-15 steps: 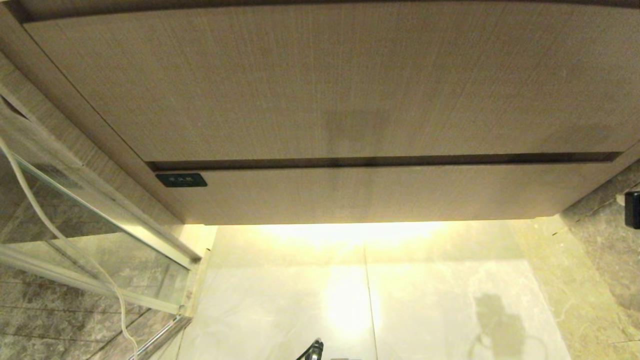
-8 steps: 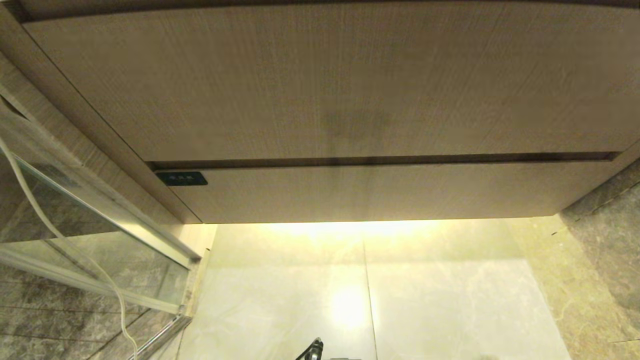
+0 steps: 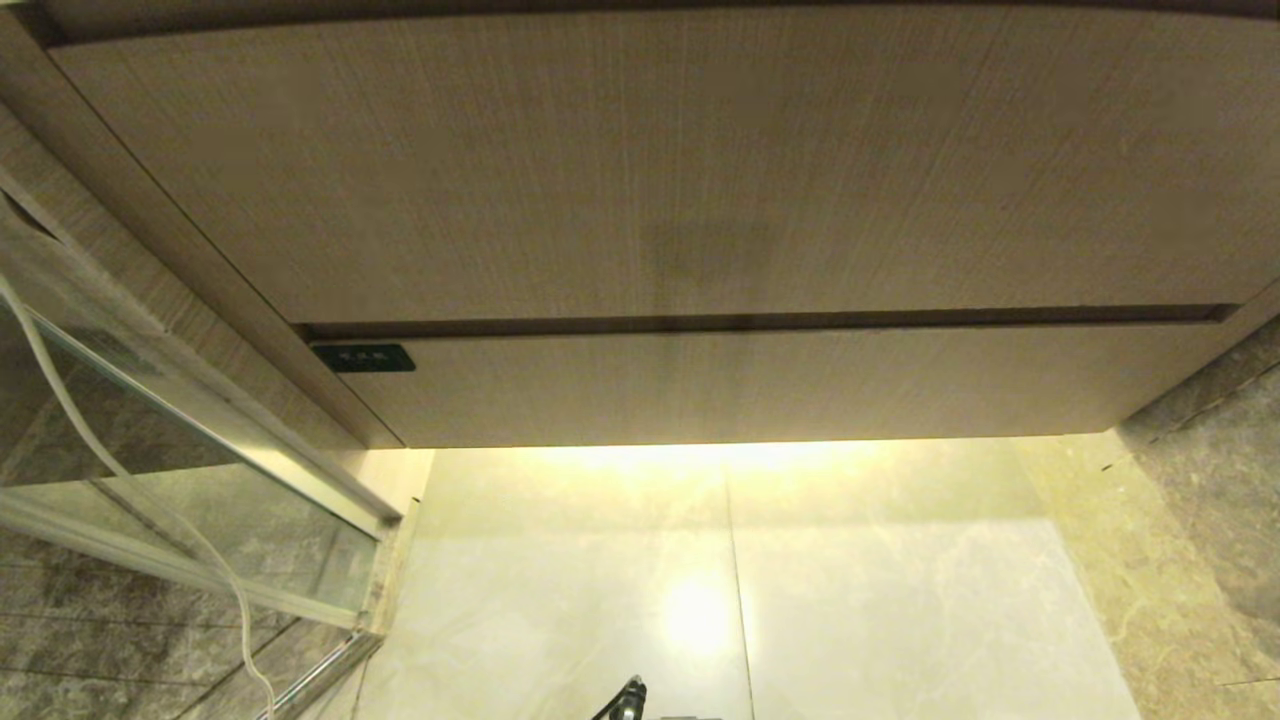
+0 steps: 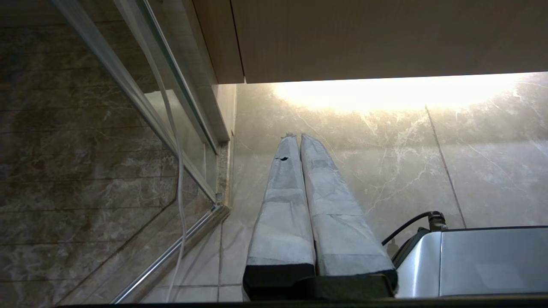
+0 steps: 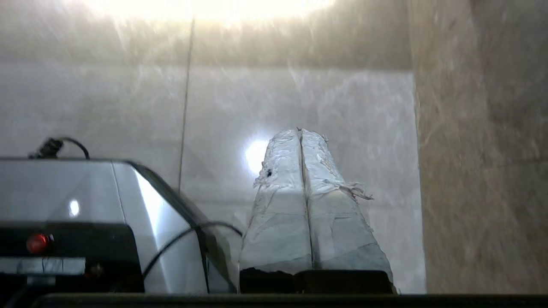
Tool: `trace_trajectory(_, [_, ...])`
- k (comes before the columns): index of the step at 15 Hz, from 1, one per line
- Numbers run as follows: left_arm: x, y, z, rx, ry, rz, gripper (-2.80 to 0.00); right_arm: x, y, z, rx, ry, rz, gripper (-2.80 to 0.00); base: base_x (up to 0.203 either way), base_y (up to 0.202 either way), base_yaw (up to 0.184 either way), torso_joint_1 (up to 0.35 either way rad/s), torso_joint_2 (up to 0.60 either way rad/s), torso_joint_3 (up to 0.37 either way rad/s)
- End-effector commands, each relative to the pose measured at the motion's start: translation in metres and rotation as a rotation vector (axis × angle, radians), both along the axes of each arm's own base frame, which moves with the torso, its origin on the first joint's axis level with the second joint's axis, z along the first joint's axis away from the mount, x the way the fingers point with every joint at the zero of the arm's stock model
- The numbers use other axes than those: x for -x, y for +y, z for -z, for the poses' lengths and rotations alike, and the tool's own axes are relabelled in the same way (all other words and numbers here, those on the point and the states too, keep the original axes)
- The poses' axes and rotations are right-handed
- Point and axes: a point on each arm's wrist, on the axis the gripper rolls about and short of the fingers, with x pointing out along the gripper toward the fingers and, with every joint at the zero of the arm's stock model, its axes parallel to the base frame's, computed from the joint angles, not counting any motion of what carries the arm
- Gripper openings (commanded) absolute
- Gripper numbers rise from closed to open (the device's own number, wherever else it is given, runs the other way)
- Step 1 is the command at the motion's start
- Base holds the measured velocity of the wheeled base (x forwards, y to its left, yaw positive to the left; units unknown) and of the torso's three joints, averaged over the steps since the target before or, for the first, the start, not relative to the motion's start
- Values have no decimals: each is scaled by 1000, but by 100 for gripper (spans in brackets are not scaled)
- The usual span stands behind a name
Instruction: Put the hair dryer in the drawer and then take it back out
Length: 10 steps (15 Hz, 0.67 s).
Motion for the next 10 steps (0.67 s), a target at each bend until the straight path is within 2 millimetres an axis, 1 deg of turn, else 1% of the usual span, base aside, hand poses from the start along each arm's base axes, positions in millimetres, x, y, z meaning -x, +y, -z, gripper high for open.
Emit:
trace_trajectory(1, [0, 0, 0, 0, 3, 0, -280, 16, 0, 13, 4, -216, -24, -280, 0, 0, 0, 0, 0, 0])
trace_trajectory(3, [0, 0, 0, 0, 1, 0, -280, 14, -1, 16, -21, -234, -21, -280, 0, 0, 0, 0, 0, 0])
trace_trajectory(10, [0, 0, 0, 0, 3, 0, -280, 14, -1, 16, -38, -237, -16, -280, 0, 0, 0, 0, 0, 0])
